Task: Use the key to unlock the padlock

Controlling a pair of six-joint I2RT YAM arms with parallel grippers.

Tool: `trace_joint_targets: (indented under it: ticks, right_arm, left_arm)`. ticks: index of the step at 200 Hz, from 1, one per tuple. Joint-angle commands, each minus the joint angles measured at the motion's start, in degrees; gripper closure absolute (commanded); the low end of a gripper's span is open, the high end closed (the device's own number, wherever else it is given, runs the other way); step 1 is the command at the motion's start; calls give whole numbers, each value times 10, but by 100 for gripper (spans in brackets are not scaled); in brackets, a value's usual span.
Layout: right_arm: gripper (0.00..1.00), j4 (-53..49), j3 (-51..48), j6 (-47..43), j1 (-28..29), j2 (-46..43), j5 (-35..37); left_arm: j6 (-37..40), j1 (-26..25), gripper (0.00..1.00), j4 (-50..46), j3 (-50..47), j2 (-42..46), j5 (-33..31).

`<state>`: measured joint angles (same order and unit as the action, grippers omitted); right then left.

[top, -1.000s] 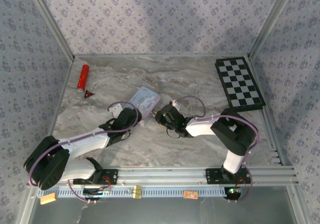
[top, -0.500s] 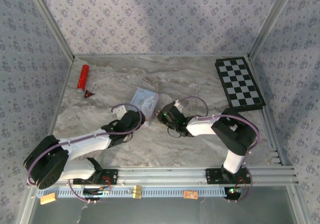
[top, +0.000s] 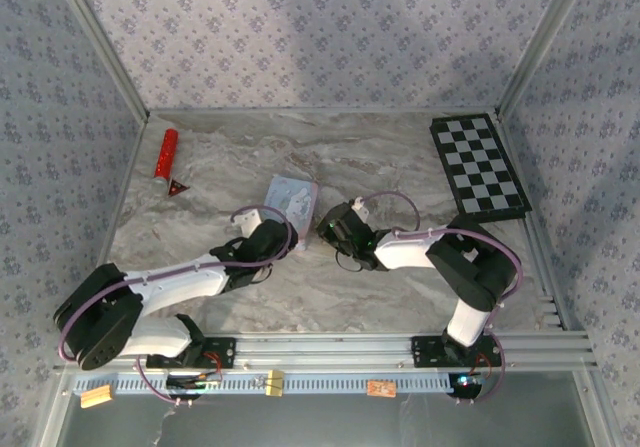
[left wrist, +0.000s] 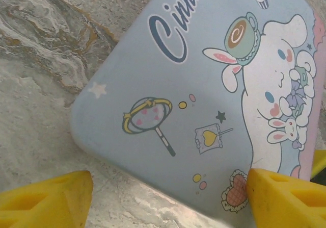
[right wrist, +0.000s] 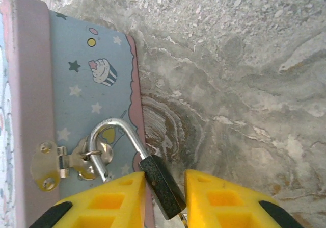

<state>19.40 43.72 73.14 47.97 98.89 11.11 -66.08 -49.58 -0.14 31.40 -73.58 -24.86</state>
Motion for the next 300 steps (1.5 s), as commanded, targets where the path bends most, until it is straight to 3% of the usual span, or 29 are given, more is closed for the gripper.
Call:
trace_joint_targets:
  ticks: [1,74,105,130,161,300]
  right_arm:
    - [74,-6,21,14,0,-12,6]
    - [72,8,7,-29,-15,-16,-1]
    - [62,71,-21,-160,-61,-14,-102]
    - [61,176,-63,-211,-106,19,-223]
    - [61,273,-101,-255,-132,57,-307]
    - [64,232,-41,-409,-137,119,-425]
  left_arm:
    - [-1,-8,21,-15,16,-14,9]
    - [-1,-7,20,-23,14,-7,-1]
    - [5,-1,19,-37,8,8,-14]
    - [16,8,19,-38,11,7,-5]
    - [21,20,19,-39,12,2,6]
    - [57,82,19,-41,23,-5,59]
